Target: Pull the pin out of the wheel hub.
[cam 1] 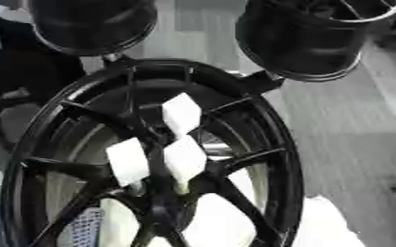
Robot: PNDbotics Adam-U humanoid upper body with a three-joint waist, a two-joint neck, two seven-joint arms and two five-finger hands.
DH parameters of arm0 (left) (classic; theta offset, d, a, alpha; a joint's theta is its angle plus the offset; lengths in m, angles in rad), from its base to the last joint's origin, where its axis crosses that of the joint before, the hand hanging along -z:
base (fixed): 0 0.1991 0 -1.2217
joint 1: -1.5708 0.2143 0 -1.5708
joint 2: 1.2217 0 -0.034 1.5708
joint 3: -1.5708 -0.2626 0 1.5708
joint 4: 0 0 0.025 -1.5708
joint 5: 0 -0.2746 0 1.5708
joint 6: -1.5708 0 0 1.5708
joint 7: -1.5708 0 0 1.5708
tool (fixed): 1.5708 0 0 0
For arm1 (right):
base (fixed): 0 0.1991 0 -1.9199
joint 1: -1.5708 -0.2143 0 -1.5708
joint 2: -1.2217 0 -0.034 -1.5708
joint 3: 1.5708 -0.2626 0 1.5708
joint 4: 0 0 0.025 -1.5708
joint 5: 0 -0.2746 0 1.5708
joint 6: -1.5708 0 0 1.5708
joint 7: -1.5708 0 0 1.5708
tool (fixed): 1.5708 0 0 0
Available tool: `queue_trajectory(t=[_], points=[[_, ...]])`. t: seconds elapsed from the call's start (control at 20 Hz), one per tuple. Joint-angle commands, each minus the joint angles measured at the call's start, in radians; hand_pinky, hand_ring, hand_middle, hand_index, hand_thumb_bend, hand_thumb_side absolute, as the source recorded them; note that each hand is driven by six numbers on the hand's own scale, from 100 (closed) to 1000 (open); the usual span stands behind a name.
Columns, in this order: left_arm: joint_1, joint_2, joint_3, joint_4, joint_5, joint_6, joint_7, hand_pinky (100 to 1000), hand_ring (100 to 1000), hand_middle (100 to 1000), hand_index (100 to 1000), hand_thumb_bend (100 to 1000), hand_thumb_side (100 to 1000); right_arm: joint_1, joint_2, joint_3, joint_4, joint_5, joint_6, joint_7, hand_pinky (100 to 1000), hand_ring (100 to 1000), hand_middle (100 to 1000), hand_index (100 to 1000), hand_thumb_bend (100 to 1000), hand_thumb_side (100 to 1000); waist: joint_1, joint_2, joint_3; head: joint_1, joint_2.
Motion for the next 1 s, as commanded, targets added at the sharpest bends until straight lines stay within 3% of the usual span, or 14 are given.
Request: queue_trajectory(t=[0.05,0.2,0.25,0.7,1.0], points=[[-0.010,0.028,0.003,-0.024,-0.007,-0.001,0.002,792,713,607,797,100,644,-0.001,-0.077,-0.006,-0.018,0.036,-0.015,0.008,803,665,568,737,100,370,-0.001,-0.020,0.000,0.000,-0.008],[-0.009,0.030,0.003,-0.025,-0.008,-0.001,0.003,792,713,607,797,100,643,0.008,-0.148,0.001,-0.018,0.082,-0.033,0.025,824,699,598,751,100,133,-0.004,-0.023,0.002,-0.002,-0.009],[-0.009,0.032,0.003,-0.025,-0.009,-0.001,0.003,792,713,607,797,100,643,0.012,-0.174,0.007,-0.018,0.098,-0.042,0.034,830,710,607,754,100,100,-0.005,-0.024,0.003,-0.003,-0.010],[-0.005,0.047,-0.002,-0.024,-0.012,0.001,-0.002,791,714,607,796,100,644,-0.009,-0.405,0.093,-0.018,0.241,-0.116,0.164,890,796,694,772,100,100,-0.027,-0.036,0.005,-0.021,-0.012],[-0.007,0.053,-0.007,-0.022,-0.011,0.002,-0.006,791,715,607,796,100,642,-0.114,-0.561,0.195,-0.018,0.336,-0.155,0.260,906,818,716,775,100,100,-0.035,-0.038,0.022,-0.039,-0.020]])
